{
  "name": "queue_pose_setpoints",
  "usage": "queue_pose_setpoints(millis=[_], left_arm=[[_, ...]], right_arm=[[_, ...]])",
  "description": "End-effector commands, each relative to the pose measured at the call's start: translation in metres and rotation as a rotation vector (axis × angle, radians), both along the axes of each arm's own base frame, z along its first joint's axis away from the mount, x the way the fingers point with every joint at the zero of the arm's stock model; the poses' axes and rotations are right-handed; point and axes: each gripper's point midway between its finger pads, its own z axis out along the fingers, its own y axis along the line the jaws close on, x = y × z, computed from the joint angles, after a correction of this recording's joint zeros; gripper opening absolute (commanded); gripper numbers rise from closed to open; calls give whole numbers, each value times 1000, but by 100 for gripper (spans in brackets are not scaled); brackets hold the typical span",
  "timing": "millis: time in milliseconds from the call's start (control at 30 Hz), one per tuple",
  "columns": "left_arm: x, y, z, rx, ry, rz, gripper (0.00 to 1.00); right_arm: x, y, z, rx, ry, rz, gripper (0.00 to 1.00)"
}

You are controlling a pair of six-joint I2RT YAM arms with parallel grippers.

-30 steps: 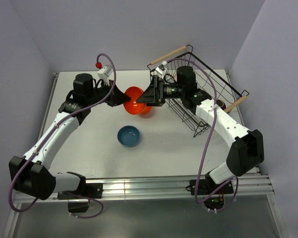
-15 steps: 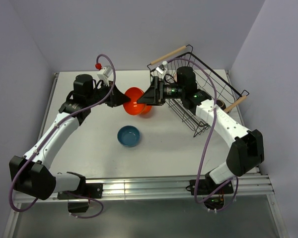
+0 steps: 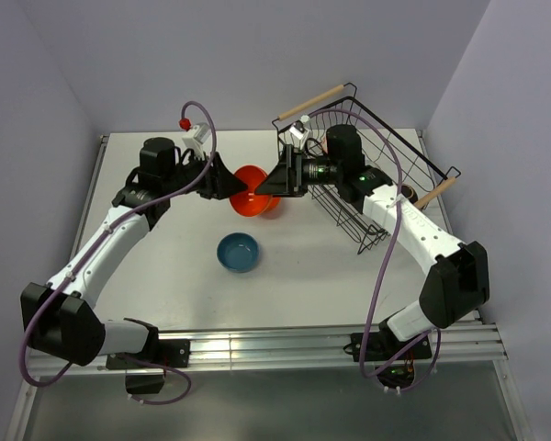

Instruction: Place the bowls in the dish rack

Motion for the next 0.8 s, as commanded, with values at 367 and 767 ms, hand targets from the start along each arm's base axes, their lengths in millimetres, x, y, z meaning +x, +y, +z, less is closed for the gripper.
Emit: queue_pose_setpoints(millis=[367, 767], left_arm=[[6, -3, 10, 2, -30, -4, 76], [8, 2, 15, 19, -45, 23, 99]], right_arm=[[11, -20, 26, 2, -101, -82, 0], [41, -60, 24, -102, -128, -259, 0]])
